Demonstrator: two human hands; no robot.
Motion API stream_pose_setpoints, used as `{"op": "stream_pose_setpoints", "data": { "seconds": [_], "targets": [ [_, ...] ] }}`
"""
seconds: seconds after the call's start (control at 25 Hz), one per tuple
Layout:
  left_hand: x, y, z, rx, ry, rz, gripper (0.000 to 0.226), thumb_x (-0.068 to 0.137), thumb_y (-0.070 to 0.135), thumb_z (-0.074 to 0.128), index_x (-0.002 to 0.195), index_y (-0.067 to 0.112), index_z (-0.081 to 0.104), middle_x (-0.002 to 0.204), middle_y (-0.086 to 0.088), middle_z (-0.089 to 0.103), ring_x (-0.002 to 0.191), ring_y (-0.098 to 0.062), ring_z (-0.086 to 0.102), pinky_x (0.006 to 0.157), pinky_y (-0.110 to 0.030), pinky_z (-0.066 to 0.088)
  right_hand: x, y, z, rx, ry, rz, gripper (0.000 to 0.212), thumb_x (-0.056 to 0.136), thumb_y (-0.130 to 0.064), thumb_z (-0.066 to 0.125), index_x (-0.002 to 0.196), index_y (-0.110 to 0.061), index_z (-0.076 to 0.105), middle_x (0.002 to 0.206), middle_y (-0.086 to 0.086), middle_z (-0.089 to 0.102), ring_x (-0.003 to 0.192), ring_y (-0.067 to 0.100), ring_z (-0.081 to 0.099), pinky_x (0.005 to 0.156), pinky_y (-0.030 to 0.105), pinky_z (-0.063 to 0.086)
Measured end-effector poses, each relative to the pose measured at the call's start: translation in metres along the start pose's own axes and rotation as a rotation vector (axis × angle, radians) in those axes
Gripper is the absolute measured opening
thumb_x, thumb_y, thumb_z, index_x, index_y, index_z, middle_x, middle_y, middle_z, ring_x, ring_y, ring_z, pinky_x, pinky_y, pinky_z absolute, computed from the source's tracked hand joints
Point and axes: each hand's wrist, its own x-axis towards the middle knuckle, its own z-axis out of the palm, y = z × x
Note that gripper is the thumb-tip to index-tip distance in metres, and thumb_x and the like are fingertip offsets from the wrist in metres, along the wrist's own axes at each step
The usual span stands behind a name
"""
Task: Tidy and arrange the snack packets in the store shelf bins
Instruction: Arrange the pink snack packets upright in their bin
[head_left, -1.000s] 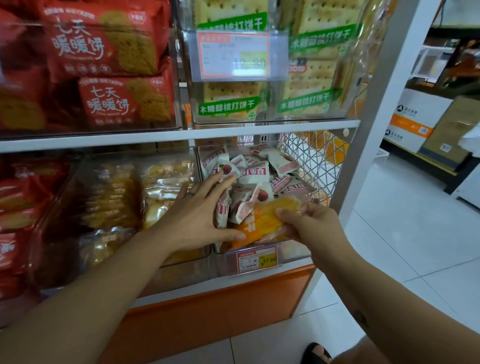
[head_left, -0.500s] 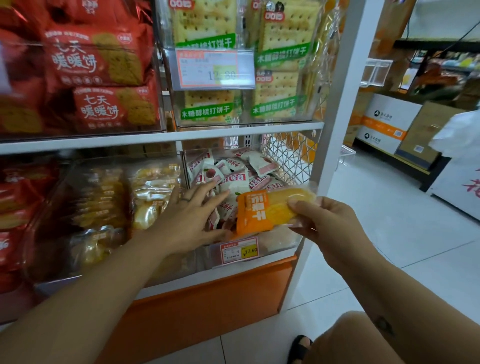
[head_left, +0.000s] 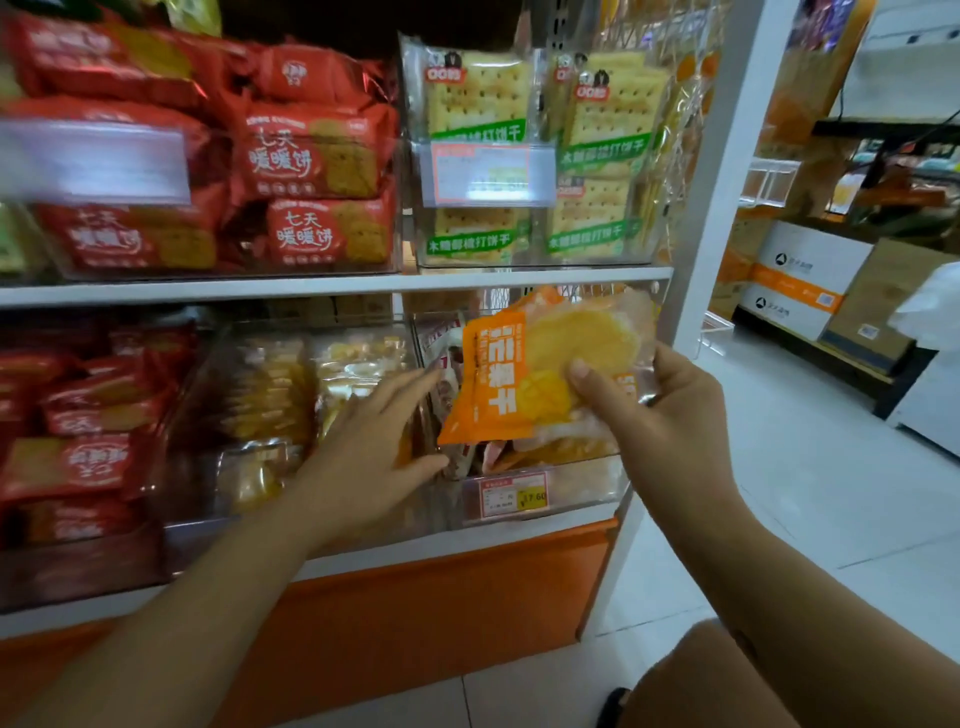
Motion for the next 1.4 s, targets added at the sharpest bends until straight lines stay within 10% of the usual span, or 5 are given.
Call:
{"op": "stream_pose_setpoints", "data": {
  "seconds": [0.24,0.4,0.56,0.84,1.4],
  "targets": [
    [-0.068,-0.057,-0.041,-0.402,0.383,-0.270,0.041,0.089,0.016,0.060,0.119,0.042,0.049,0.108,0.021,0.059,0.092,0.014,0.055,0.079,-0.010,0.046,0.013,0.022,0.093,-0.034,-0.219,-0.071,0.035,0.079,-0.036,0.070,0.078,-0.004,0.057,0.080,0.022,0.065,0.075,0.034,0.066,0.061,0.052,0.055],
    [-0.084,-0.095,-0.040,-0.216,0.482,-0.370,0.035,0.090,0.019,0.059,0.125,0.023,0.056,0.117,0.012,0.058,0.106,-0.004,0.053,0.085,-0.020,0.041,0.040,0.049,0.158,-0.002,-0.466,-0.044,0.007,0.083,-0.021,0.069,0.088,-0.021,0.064,0.088,-0.005,0.072,0.083,0.003,0.067,0.073,0.020,0.053],
    [-0.082,-0.107,-0.043,-0.083,0.478,-0.288,0.028,0.091,0.024,0.058,0.119,0.025,0.060,0.108,0.012,0.057,0.095,-0.009,0.058,0.075,-0.028,0.047,0.067,0.078,0.190,-0.415,-0.642,-0.074,0.050,0.083,-0.032,0.068,0.126,-0.027,0.044,0.118,0.000,0.061,0.108,0.013,0.058,0.089,0.023,0.048],
    [-0.075,-0.102,-0.023,0.009,0.288,-0.234,0.031,0.089,0.028,0.055,0.120,0.030,0.059,0.124,0.012,0.054,0.101,-0.014,0.060,0.081,-0.038,0.052,0.062,0.055,0.150,-0.574,-0.554,-0.344,0.047,0.084,-0.024,0.066,0.129,-0.021,0.052,0.127,-0.002,0.055,0.119,0.013,0.045,0.094,0.020,0.031],
    [0.057,0.047,0.038,0.106,0.021,0.209,0.029,0.095,0.028,0.048,0.123,0.031,0.056,0.123,0.014,0.053,0.112,-0.005,0.048,0.097,-0.036,0.042,0.040,0.136,-0.052,-0.664,0.012,-0.092,0.014,0.085,-0.014,0.064,0.098,-0.015,0.070,0.087,-0.006,0.062,0.086,0.016,0.054,0.074,0.025,0.039]
  ]
}}
